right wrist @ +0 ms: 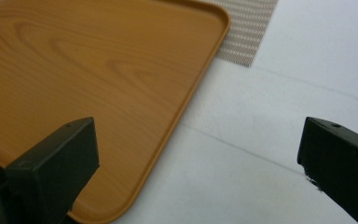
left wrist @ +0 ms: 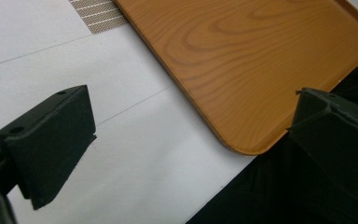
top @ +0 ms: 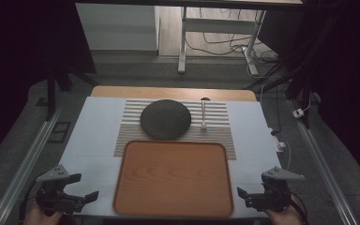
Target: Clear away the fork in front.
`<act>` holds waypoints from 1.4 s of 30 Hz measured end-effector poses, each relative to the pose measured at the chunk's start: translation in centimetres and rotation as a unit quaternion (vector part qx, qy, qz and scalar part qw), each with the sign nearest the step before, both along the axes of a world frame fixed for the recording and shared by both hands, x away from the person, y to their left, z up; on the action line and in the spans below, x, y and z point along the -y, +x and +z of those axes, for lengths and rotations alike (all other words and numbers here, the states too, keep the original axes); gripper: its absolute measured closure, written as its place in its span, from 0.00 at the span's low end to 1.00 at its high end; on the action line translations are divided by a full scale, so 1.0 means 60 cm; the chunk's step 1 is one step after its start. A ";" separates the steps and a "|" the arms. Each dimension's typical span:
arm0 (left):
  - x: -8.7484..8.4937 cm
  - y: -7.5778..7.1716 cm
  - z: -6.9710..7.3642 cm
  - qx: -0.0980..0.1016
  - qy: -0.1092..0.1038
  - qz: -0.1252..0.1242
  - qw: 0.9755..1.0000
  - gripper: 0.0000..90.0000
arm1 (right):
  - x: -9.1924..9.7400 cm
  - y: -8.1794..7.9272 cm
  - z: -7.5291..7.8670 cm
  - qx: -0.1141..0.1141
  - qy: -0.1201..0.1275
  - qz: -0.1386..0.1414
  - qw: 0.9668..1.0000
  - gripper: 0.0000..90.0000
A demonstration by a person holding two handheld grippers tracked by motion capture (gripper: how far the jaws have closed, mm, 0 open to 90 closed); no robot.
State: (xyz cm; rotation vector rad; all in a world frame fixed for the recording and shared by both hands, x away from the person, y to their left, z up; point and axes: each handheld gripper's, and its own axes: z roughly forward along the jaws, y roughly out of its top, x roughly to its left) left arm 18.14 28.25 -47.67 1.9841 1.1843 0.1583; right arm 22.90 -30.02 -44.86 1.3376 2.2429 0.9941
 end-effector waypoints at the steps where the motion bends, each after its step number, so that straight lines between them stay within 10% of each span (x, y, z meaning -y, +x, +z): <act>1: 0.000 0.000 0.000 0.000 0.000 0.000 1.000 0.00 | -0.001 0.000 0.001 0.002 0.000 0.001 1.000 0.00; 42: -0.001 0.003 -0.001 -0.007 -0.004 0.002 1.000 0.01 | -0.043 0.030 -0.011 -0.013 0.011 0.077 0.997 0.00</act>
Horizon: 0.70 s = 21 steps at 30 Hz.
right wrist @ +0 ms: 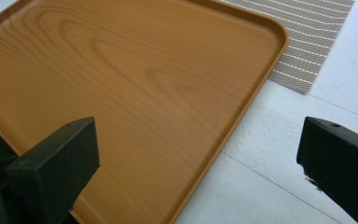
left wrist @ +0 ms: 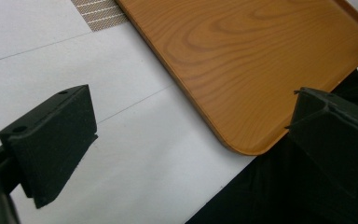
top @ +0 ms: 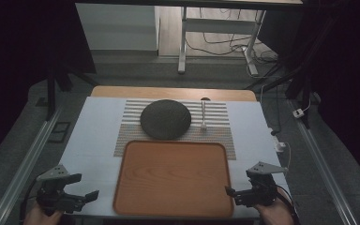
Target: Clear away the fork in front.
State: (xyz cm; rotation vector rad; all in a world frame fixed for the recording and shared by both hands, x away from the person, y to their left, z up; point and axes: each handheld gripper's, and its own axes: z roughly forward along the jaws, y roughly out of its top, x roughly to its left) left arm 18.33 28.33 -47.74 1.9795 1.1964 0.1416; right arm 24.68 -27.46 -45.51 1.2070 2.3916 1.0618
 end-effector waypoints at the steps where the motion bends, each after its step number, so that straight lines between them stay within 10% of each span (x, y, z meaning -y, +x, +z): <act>1: 0.000 0.000 0.000 0.000 0.000 0.000 1.000 0.01 | -0.004 0.003 0.000 0.001 -0.003 0.003 1.000 0.00; 21: 0.000 0.001 0.000 -0.002 0.000 0.002 1.000 0.01 | -0.036 0.055 -0.007 0.008 -0.042 0.005 0.999 0.00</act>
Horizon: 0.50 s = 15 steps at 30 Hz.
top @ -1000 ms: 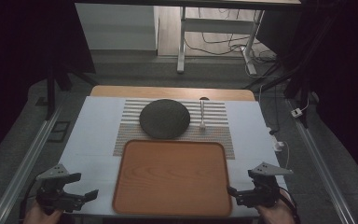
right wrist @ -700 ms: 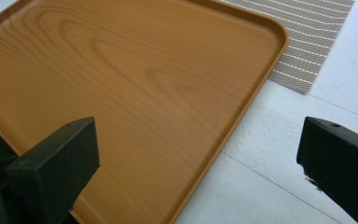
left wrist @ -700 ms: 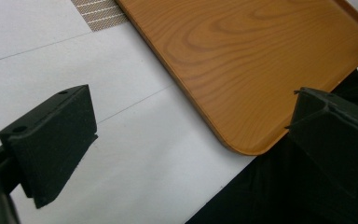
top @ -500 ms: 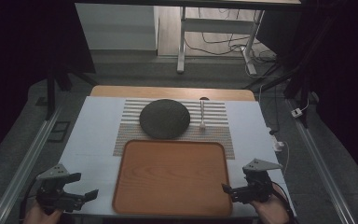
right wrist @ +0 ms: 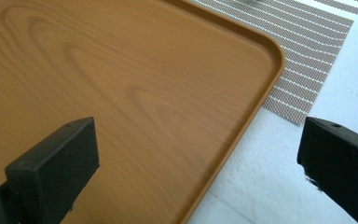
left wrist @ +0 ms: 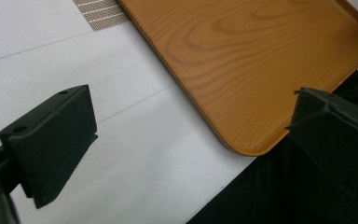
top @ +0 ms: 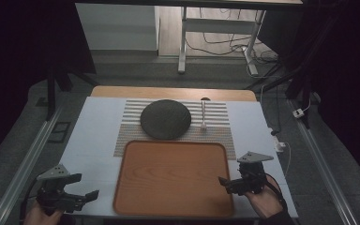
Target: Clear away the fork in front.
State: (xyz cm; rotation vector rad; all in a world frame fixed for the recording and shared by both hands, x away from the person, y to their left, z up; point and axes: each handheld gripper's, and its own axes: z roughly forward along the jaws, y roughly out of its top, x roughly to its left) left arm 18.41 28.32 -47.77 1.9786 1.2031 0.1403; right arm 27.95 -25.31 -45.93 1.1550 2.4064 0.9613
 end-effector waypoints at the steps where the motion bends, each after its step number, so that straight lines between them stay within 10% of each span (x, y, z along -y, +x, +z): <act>1: 0.000 0.000 0.000 0.000 0.000 0.000 1.000 0.01 | -0.002 0.002 0.000 -0.001 0.000 0.001 1.000 0.00; 15: 0.000 0.001 0.000 -0.002 -0.001 0.001 1.000 0.01 | -0.039 0.039 -0.014 0.013 -0.059 0.015 0.998 0.00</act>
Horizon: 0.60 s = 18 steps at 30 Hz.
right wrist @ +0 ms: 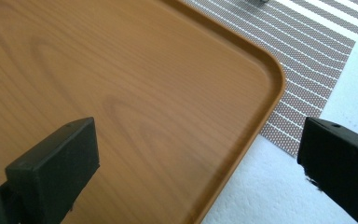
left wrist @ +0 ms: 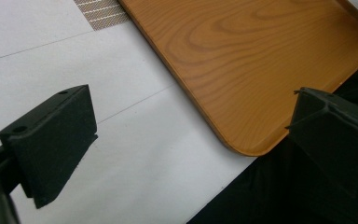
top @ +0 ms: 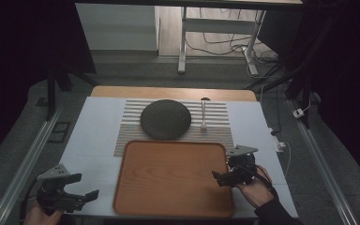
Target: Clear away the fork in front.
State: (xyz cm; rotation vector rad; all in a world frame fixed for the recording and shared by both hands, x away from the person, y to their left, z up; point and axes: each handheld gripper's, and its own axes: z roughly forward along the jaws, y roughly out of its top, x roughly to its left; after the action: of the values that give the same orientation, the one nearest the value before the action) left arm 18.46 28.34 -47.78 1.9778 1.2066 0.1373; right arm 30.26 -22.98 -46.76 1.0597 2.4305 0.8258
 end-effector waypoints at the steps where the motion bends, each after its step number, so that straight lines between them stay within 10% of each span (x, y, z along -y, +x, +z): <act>1: 0.000 0.000 0.000 0.000 0.000 0.000 1.000 0.01 | -0.002 0.001 -0.001 0.002 -0.010 0.006 1.000 0.00; 15: 0.000 0.001 0.000 -0.002 0.001 0.000 1.000 0.01 | -0.042 0.005 -0.006 0.036 -0.095 0.058 0.993 0.00; 18: 0.000 0.001 0.000 -0.002 0.001 0.000 1.000 0.01 | -0.057 0.006 -0.009 0.054 -0.131 0.076 0.987 0.00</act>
State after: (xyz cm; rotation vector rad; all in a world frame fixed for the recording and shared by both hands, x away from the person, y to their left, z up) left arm 18.50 28.33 -47.80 1.9806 1.2098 0.1351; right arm 30.61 -19.53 -47.33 0.7228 2.4654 0.5698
